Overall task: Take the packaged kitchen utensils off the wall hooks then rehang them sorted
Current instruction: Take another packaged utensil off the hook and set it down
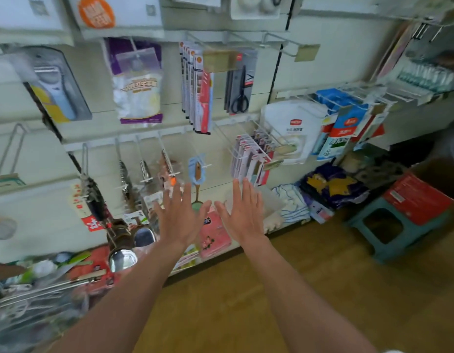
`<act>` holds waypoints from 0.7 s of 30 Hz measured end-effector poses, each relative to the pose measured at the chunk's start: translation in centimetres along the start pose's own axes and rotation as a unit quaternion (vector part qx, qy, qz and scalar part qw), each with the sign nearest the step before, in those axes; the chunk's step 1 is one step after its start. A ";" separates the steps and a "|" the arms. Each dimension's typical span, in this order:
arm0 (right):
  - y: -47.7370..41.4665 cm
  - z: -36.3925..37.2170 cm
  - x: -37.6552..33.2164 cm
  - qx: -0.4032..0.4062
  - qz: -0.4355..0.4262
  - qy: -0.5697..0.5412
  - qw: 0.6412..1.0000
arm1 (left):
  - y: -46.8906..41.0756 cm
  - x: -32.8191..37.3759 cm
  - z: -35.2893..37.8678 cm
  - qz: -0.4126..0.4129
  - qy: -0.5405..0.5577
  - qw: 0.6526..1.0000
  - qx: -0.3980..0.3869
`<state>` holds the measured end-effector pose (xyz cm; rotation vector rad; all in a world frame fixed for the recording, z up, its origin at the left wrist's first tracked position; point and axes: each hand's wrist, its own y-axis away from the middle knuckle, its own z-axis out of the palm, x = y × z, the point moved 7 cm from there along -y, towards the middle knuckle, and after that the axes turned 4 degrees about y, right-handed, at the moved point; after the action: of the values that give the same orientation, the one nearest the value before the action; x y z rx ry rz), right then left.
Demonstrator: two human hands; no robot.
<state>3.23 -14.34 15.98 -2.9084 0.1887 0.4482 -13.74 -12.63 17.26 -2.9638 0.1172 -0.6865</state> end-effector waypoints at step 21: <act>-14.1 10.1 3.1 -0.053 -0.109 0.041 0.992 | -10.6 -2.2 10.7 -0.114 0.022 0.993 0.004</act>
<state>5.50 1.18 8.00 -3.0078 -0.1444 0.3104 -10.43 -1.08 7.90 -2.9822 -0.2245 -0.7762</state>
